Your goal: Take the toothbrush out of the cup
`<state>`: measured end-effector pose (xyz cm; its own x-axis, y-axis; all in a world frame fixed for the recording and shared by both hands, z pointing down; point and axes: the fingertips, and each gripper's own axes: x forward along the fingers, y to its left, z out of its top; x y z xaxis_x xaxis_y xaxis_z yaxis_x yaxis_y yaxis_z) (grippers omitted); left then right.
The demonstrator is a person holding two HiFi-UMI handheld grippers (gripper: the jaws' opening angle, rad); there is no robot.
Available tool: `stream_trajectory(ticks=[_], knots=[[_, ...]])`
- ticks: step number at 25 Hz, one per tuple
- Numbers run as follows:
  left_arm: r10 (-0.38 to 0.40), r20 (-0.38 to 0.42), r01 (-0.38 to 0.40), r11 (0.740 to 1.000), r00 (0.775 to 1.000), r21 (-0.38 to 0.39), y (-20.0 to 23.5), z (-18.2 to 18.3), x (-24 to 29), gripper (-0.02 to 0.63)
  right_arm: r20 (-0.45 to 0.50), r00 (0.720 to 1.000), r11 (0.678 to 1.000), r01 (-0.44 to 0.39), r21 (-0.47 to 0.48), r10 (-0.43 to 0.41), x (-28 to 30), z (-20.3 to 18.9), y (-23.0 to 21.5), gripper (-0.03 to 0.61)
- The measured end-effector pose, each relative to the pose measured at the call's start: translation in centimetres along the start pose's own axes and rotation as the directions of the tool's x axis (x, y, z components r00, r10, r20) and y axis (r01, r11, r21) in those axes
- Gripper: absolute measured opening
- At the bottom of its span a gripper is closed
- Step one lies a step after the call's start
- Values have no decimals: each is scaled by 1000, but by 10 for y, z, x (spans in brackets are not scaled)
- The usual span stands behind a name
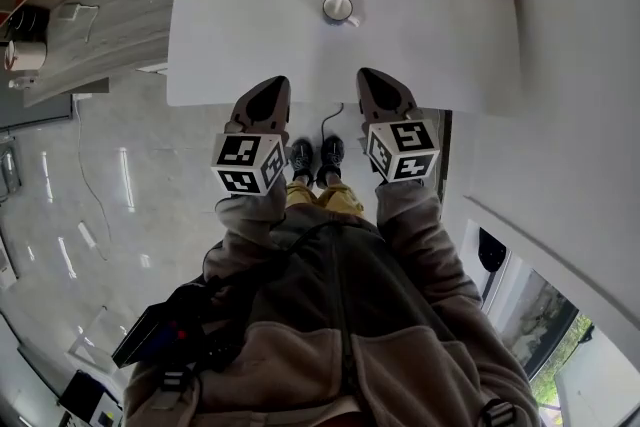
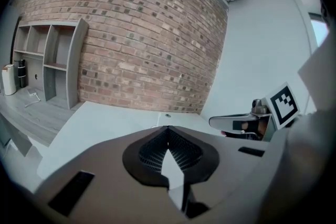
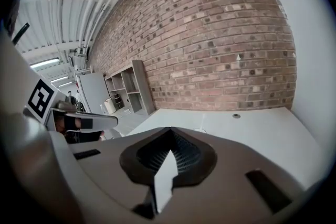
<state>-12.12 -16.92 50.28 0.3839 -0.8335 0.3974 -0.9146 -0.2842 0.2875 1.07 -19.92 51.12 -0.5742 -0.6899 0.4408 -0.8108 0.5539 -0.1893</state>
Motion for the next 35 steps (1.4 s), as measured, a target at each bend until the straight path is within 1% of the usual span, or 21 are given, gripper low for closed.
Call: stream_trajectory(ticks=[5,8,14,22,23,25,28,31,35], knots=[[39,-71,-41,999,997,-25,15,-26,24,5,-77,996,999,-39,13,40,56,-18,-30,2],[58,-99,-63,997,993,-45,25,-40,32,5,-88,995,998,-47,29,49,85,-25,-48,2],[100,-143,-110,992,985,-68,54,-62,36,5,-117,990,996,-74,43,79,133,-35,-67,3],[134,-175,-155,982,975,-112,80,-82,48,5,-156,986,998,-61,22,64,188,-45,-100,9],[135,-176,-157,981,975,-118,81,-83,50,5,-161,985,998,-59,20,62,194,-45,-104,25],[132,-179,-155,980,975,-125,82,-86,53,5,-167,984,998,-57,15,58,206,-49,-112,33],[131,-190,-158,978,973,-134,85,-91,54,5,-159,986,998,-50,27,54,218,-38,-116,55],[136,-205,-166,976,969,-139,89,-97,53,5,-168,985,999,-41,-14,38,231,-33,-125,65],[141,-222,-174,975,965,-137,95,-104,52,5,-177,984,999,-37,-2,37,250,-38,-132,66]])
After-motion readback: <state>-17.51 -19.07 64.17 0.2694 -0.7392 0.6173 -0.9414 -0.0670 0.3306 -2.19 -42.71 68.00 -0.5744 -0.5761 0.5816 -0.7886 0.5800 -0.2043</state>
